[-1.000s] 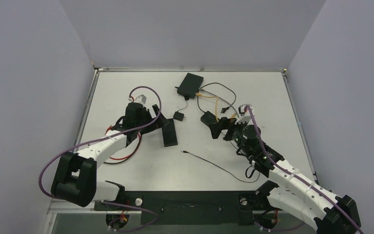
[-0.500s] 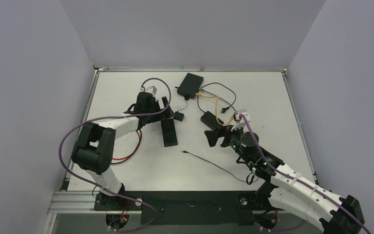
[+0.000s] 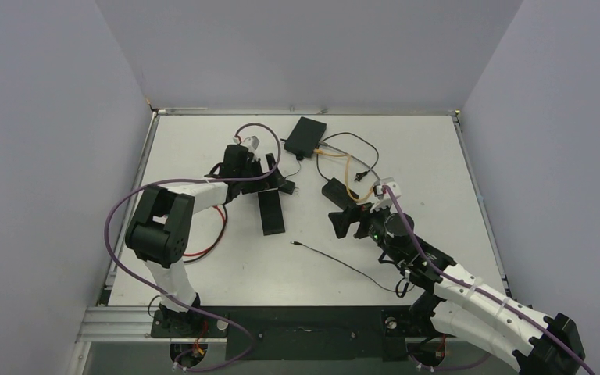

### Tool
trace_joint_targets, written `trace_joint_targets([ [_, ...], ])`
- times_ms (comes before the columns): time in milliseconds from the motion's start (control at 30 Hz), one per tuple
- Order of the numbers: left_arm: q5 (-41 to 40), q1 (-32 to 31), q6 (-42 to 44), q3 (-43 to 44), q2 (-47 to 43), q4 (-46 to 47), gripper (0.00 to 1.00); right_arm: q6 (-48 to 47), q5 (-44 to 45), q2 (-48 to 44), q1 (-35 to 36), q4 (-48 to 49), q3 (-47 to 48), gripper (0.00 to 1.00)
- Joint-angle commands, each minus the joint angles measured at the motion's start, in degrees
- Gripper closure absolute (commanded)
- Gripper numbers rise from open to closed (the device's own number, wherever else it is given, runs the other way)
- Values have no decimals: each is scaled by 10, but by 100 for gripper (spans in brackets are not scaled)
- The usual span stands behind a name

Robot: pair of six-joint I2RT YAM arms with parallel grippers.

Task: Insert the plug into the switch port
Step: Adjust the switch port at the center of the board.

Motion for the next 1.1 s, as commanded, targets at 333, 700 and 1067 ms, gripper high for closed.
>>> trace_joint_targets([
  [333,80,5,9,-81,-54,49,6,-22,-41,40,11,-88,45,4],
  [700,97,4,-20,-178,-148,61,6,-65,-52,72,29,-135,67,11],
  [1067,69,4,-42,-241,-270,2,7,-143,-45,149,89,-105,81,18],
])
